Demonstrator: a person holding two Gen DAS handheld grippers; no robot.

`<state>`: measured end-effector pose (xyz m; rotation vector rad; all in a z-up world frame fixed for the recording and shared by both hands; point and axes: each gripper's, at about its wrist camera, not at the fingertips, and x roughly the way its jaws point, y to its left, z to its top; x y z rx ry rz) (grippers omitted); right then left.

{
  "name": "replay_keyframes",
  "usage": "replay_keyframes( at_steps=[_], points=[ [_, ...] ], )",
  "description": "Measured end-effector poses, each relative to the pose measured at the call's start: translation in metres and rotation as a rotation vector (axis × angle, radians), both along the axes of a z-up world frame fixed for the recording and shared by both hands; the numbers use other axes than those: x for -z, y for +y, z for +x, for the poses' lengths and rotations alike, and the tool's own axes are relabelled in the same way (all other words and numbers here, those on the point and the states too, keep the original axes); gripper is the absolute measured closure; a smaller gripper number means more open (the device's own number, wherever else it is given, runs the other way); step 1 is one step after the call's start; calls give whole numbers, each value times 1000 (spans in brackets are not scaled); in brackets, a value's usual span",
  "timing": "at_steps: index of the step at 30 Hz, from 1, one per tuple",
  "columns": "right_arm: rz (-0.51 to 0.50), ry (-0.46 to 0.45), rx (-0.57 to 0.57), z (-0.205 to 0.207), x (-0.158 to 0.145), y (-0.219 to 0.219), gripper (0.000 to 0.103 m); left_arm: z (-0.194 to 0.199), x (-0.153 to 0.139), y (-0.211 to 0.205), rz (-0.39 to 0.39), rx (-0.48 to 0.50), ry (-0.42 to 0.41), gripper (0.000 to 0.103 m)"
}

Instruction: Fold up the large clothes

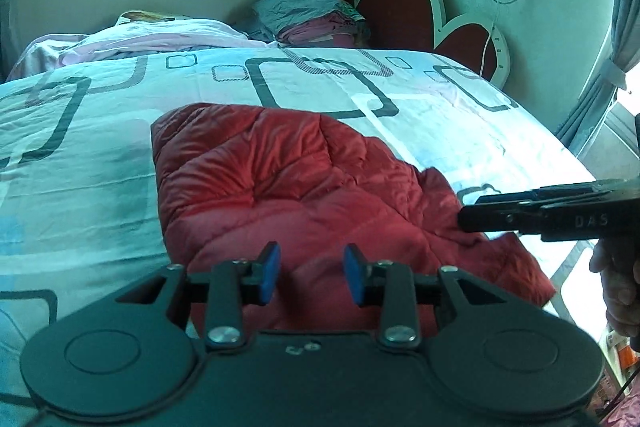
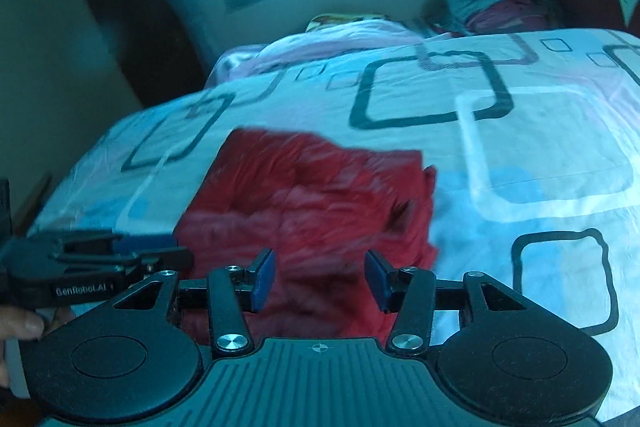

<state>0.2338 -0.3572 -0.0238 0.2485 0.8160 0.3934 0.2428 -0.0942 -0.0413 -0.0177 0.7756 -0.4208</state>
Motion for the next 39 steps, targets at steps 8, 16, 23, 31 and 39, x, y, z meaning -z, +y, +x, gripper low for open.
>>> replay_keyframes(
  at_steps=[8, 16, 23, 31, 39],
  points=[
    [-34, 10, -36, -17, 2, 6, 61, -21, -3, -3, 30, 19, -11, 69],
    [-99, 75, -60, -35, 37, 10, 61, -47, 21, -5, 87, 44, 8, 67],
    [-81, 144, -63, -30, 81, 9, 61, -49, 50, -6, 111, 55, 4, 67],
    [-76, 31, -24, -24, 25, -14, 61, -28, 9, 26, -23, 0, -44, 66],
    [-115, -86, -45, 80, -13, 20, 61, 84, -3, 47, -36, -91, -132, 68]
  ],
)
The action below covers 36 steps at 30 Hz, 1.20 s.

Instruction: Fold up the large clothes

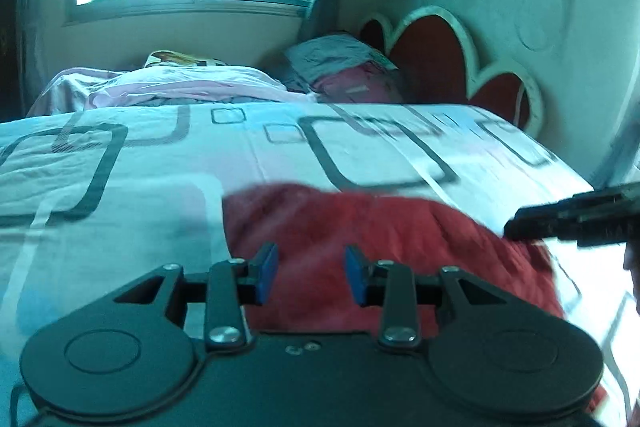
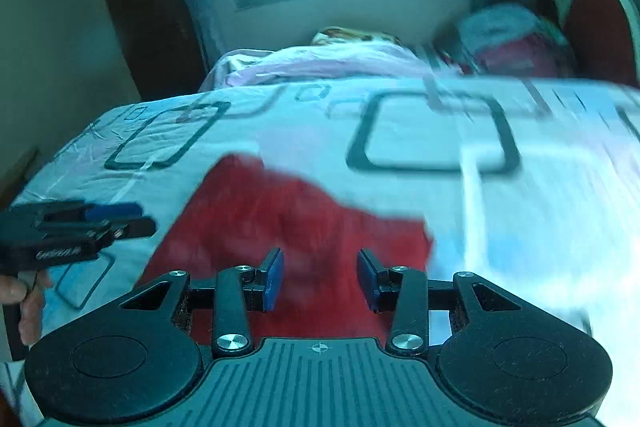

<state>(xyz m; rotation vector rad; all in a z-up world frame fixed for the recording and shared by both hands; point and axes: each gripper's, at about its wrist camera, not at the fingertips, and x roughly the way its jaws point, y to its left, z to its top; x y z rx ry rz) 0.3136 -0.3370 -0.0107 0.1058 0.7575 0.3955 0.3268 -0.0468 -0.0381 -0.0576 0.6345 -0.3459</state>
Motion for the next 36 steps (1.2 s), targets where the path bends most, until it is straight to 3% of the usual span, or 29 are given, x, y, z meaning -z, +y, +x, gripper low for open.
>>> replay_keyframes(
  at_steps=[3, 6, 12, 18, 22, 29, 31, 36],
  points=[
    [-42, 26, -25, 37, 11, 22, 62, 28, 10, -11, -19, 30, 39, 69],
    [-62, 99, -4, 67, 37, 29, 82, 46, 27, -26, 8, 71, 76, 69],
    [-64, 200, 39, 91, 85, 21, 82, 74, 53, -44, 45, 113, 168, 69],
    [2, 197, 82, 89, 104, 11, 82, 86, 70, -45, 43, 130, 231, 69],
    [3, 191, 98, 87, 100, 13, 82, 83, 63, -48, 81, 141, 225, 69],
    [52, 145, 124, 47, 51, -4, 80, 45, 18, -49, 95, 158, 197, 65],
    [49, 119, 129, 34, 43, -6, 58, 33, 15, -51, 107, 149, 189, 63],
    [7, 95, 95, 14, 37, -4, 56, 8, 10, -58, 121, 122, 158, 61]
  ],
)
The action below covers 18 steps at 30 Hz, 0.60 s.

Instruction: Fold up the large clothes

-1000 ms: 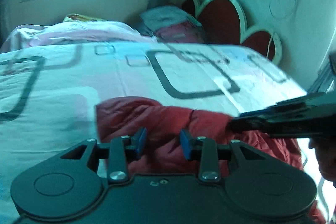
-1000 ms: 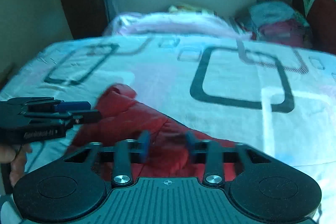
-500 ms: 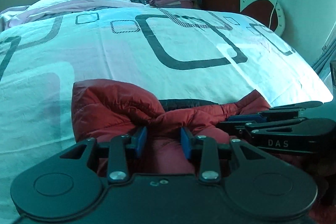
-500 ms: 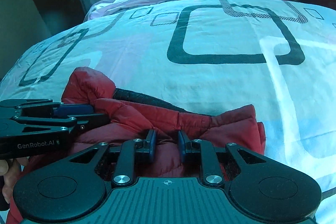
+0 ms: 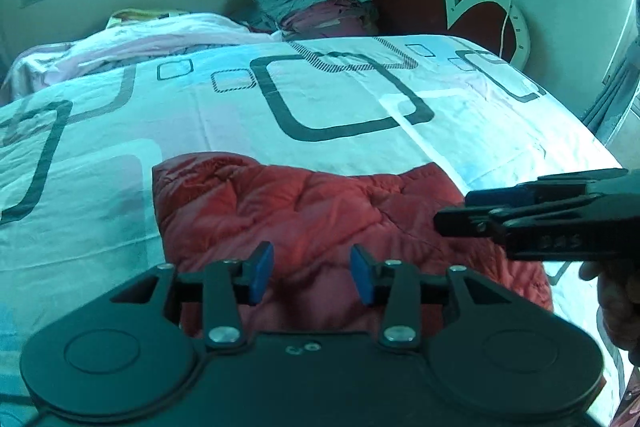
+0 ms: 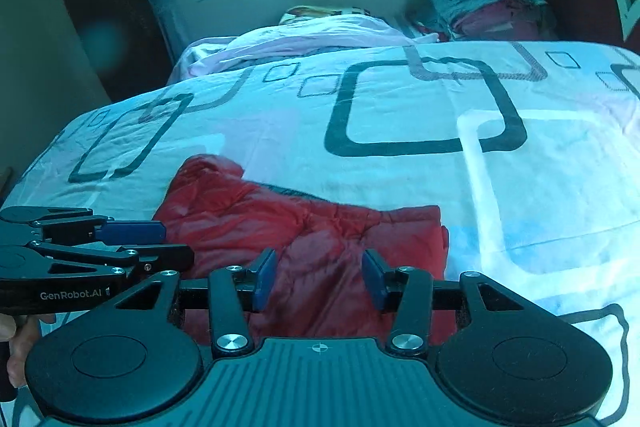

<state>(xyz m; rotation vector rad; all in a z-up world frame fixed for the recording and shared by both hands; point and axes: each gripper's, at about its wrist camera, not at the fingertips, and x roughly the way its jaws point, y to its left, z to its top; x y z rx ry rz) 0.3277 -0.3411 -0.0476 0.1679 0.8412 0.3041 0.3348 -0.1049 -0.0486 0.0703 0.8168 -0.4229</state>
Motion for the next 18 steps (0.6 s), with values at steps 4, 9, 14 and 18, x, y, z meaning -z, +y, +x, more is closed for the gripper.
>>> replay_keyframes(
  at_steps=[4, 9, 14, 18],
  points=[
    [-59, 75, -29, -1, 29, 8, 56, -6, 24, -13, 79, 21, 14, 60],
    [-66, 90, -15, -4, 39, 8, 56, -6, 31, -12, 71, -6, 33, 62],
    [-38, 2, -14, -43, 2, -10, 56, -42, 1, 3, 16, -17, -23, 62],
    [-64, 15, -30, -61, 6, -13, 56, -61, 11, 7, 5, -18, -16, 62]
  ],
)
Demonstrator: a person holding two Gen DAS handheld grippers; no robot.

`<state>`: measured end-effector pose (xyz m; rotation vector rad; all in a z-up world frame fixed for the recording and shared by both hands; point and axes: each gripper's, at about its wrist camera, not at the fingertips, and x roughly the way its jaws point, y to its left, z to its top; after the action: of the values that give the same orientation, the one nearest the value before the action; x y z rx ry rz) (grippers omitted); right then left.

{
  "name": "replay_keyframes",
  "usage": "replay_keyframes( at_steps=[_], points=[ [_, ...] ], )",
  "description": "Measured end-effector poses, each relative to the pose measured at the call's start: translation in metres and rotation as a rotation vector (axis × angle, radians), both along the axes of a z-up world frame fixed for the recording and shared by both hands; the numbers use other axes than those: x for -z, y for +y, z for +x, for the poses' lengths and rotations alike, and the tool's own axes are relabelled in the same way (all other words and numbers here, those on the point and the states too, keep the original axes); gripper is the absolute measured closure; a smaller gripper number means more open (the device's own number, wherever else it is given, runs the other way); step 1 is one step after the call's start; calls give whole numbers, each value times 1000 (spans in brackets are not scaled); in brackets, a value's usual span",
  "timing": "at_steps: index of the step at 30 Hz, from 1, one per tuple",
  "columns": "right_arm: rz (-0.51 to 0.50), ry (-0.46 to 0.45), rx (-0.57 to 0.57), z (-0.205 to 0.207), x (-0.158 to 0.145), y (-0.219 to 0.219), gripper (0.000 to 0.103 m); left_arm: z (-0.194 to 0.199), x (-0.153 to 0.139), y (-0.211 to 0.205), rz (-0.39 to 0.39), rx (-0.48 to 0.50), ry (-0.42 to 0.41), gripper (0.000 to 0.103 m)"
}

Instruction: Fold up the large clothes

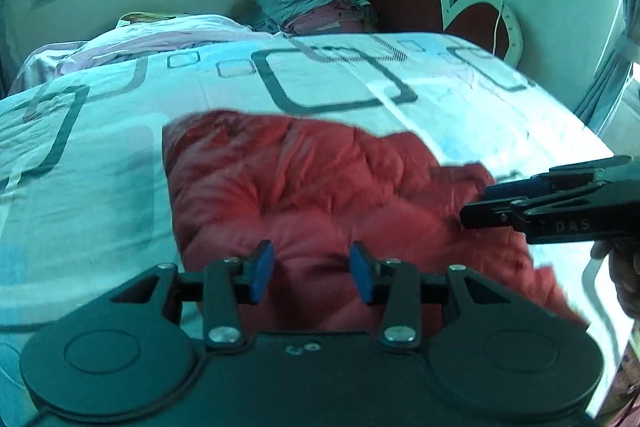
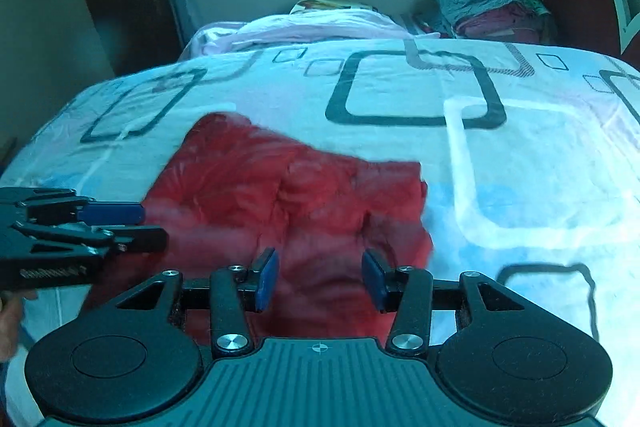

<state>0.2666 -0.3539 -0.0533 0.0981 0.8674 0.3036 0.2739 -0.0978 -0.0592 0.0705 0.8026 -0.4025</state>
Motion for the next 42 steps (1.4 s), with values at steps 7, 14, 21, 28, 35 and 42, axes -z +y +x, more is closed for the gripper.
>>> replay_keyframes(
  at_steps=[7, 14, 21, 28, 35, 42],
  points=[
    [48, 94, 40, 8, 35, -6, 56, 3, 17, -9, 54, 6, 6, 60],
    [92, -3, -22, -41, -16, -16, 56, -45, -18, 0, -9, 35, -31, 64],
    [50, 56, -141, -74, 4, 12, 56, -73, 10, -7, 37, 66, 43, 66],
    [5, 76, -152, -72, 20, 28, 57, -78, 9, -13, 101, 70, 32, 68],
    [6, 87, -161, -95, 13, 18, 57, -98, 8, 4, 57, 34, 73, 66],
    [47, 48, -132, -91, 0, 8, 57, -94, -7, 16, 28, -3, 53, 65]
  ],
)
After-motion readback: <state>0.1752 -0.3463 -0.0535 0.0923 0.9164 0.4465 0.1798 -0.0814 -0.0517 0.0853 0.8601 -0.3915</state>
